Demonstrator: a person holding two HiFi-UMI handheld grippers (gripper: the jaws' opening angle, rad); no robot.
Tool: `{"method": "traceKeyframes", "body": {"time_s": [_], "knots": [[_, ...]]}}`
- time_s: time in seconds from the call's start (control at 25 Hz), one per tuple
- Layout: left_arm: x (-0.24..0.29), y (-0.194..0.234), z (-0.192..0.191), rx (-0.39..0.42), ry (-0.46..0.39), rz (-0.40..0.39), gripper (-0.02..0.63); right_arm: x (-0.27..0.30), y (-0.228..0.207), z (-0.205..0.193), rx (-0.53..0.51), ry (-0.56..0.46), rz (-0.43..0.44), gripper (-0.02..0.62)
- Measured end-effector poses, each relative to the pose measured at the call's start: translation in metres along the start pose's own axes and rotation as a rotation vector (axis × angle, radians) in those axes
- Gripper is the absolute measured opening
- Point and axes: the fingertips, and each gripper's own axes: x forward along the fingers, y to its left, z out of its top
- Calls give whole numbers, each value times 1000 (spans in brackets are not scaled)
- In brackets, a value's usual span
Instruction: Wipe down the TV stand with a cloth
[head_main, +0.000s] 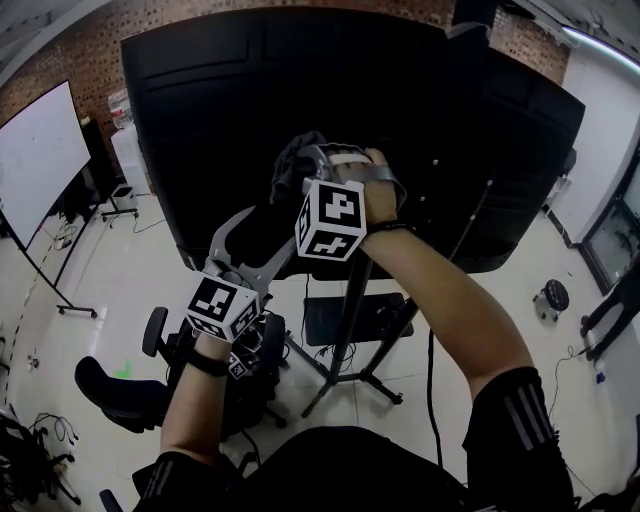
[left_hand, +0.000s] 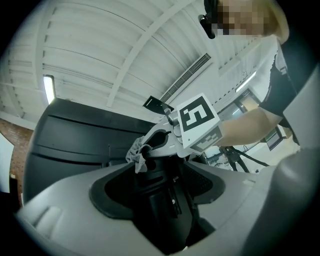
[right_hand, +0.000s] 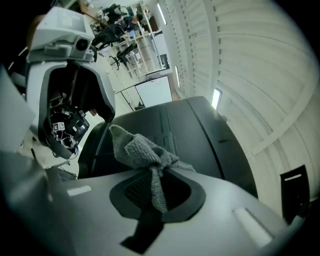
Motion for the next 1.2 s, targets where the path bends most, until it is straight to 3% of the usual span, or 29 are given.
{"method": "traceKeyframes", "body": {"time_s": [0.48,0.64,0.88,1.2], "knots": [[27,-31,7,-12,-34,-98,325,-30,-3,-49,-153,198,-33,32],[22,-29,10,-8,-43,-94,325,-45,-7,-29,-71,106,-42,32],[-6,-6,3,33,-17,-24,325,-38,19,31,101,-105,81,32],[-44,34,-24,-12,53,87,325,18,57,66,106,-128,162,32]]}}
